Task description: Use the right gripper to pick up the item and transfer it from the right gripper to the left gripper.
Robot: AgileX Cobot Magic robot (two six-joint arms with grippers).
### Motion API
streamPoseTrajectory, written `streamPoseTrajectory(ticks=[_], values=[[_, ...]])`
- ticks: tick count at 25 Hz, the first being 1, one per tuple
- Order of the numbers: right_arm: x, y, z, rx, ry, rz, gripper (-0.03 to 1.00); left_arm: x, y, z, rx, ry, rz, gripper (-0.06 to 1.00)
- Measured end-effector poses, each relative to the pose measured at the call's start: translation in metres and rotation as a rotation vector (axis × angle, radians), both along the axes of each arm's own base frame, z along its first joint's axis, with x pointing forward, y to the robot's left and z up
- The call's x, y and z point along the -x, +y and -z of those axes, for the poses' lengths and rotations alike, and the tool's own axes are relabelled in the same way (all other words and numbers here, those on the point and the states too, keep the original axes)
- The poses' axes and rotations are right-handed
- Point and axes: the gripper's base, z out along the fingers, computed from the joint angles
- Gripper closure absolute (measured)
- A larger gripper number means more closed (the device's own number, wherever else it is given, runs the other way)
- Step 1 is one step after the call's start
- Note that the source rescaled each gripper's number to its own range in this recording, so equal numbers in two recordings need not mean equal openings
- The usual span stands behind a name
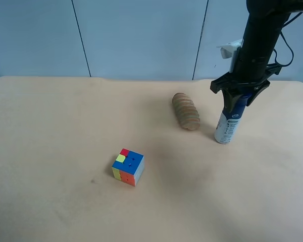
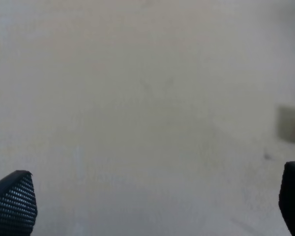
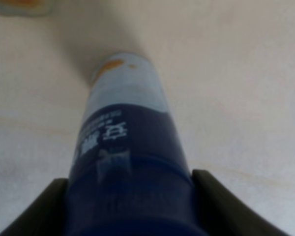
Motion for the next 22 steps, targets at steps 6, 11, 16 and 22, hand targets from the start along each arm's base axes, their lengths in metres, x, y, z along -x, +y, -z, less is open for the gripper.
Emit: streamPoseTrajectory(ticks=[6,11,16,22], values=[[0.0,0.0,-0.001,-0.002,0.001,0.001,0.97,0.0,0.0,0.0,0.0,0.0,0.0,-0.06],[-0.006,0.006,-0.021,-0.062,-0.04,0.016,0.97,0.0,0.0,0.0,-0.002,0.0,-0.001,-0.06],[0.0,0.013,-0.056,-0.175,-0.122,0.031,0.97,0.0,0.0,0.0,-0.002,0.0,-0.001,-0.06],[0.022,0.03,-0.088,-0.234,-0.187,-0.024,0.97,0.0,0.0,0.0,-0.002,0.0,-0.001,-0.06]])
